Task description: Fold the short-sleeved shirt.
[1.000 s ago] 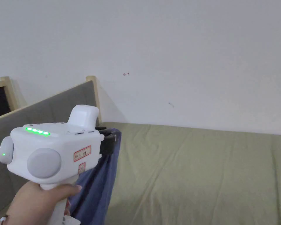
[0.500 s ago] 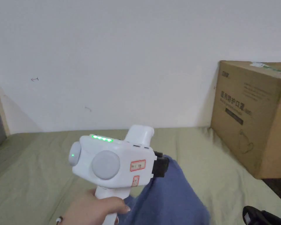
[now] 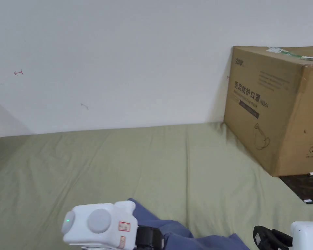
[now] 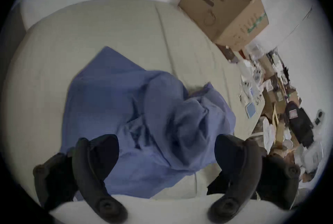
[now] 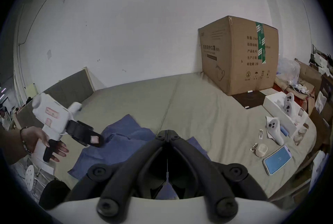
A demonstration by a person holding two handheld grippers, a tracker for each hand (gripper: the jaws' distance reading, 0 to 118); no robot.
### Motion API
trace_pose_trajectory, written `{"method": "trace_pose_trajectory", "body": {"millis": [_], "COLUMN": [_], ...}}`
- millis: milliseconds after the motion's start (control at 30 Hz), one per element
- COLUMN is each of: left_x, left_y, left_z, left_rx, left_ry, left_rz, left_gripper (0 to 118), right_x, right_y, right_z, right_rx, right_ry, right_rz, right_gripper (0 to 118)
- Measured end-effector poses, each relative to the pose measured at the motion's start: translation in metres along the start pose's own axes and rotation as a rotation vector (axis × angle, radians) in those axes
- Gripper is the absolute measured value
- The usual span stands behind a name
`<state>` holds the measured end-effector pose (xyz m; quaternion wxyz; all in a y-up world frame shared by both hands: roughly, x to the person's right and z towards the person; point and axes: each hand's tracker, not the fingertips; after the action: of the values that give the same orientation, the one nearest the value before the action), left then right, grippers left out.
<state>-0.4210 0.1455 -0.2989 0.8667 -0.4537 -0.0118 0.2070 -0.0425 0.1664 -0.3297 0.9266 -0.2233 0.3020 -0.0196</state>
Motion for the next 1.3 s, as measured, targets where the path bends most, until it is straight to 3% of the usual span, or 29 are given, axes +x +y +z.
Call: {"method": "trace_pose_trajectory", "body": {"millis": [133,167,200,267,333,433,533,667,700,733,767,800,867,900,967,1033,1067,1100,1133,1200,1267,1300], "left_x": [-0.02,-0.024,-0.026,-0.028,-0.032,-0.048,-0.069,-0.111,-0.118,-0.126,-0.133,-0.138,-0.14,-0.141,-0.138,-0.124,-0.12,-0.116,-0.108,-0.113,-0.109,-0.109], "left_y": [-0.029,-0.041,-0.053,-0.075,-0.096,-0.124,-0.128,-0.139,-0.143,-0.146,-0.15,-0.154,-0.161,-0.157,-0.157,-0.161,-0.161,-0.161,-0.163,-0.167,-0.165,-0.165], "left_z": [0.065,0.082,0.097,0.118,0.134,0.157,0.149,0.102,0.09,0.076,0.062,0.048,0.025,0.014,-0.004,0.001,0.005,0.009,0.022,0.042,0.066,0.075], "left_rx": [0.238,0.308,0.373,0.466,0.535,0.592,0.376,0.077,0.031,-0.031,-0.081,-0.104,-0.144,-0.136,-0.186,-0.183,-0.164,-0.134,-0.104,-0.018,0.07,0.102], "left_ry": [0.071,0.094,0.115,0.218,0.324,0.264,0.327,0.294,0.286,0.287,0.295,0.277,0.273,0.275,0.268,0.324,0.315,0.33,0.344,0.197,0.176,0.203], "left_rz": [0.018,0.01,0.001,-0.004,0.018,0.111,0.19,0.28,0.295,0.331,0.354,0.349,0.35,0.324,0.334,0.254,0.203,0.157,0.116,0.192,0.226,0.23], "left_gripper": [108,96,73,0,0,0,0,4,20,54,110,118,118,111,112,108,88,54,3,1,1,1], "right_x": [-0.005,-0.008,-0.01,-0.015,-0.02,-0.026,-0.03,-0.032,-0.032,-0.033,-0.033,-0.033,-0.031,-0.028,-0.019,-0.004,0.003,0.01,0.019,0.038,0.054,0.064], "right_y": [0.003,0.004,0.004,0.005,0.005,0.005,0.002,-0.001,-0.002,-0.003,-0.005,-0.006,-0.007,-0.007,-0.007,-0.005,-0.003,-0.001,0.001,0.004,0.005,0.003], "right_z": [-0.001,0.0,0.0,0.003,0.005,0.007,0.007,0.006,0.006,0.005,0.005,0.005,0.004,0.003,-0.001,-0.01,-0.017,-0.024,-0.033,-0.053,-0.08,-0.097], "right_rx": [0.018,0.029,0.04,0.068,0.082,0.084,0.073,0.052,0.048,0.042,0.034,0.028,0.019,0.006,-0.003,-0.026,-0.044,-0.064,-0.085,-0.141,-0.237,-0.315], "right_ry": [0.003,0.004,0.006,0.008,0.012,0.02,0.026,0.035,0.036,0.035,0.033,0.033,0.032,0.031,0.008,-0.011,-0.027,-0.043,-0.052,-0.02,-0.028,-0.049], "right_rz": [-0.013,-0.014,-0.012,-0.004,0.002,0.011,0.027,0.024,0.024,0.027,0.031,0.034,0.037,0.014,-0.06,-0.106,-0.122,-0.136,-0.152,-0.195,-0.227,-0.242], "right_gripper": [0,0,0,0,0,0,0,0,0,0,0,0,0,0,0,0,0,0,0,0,0,23]}}
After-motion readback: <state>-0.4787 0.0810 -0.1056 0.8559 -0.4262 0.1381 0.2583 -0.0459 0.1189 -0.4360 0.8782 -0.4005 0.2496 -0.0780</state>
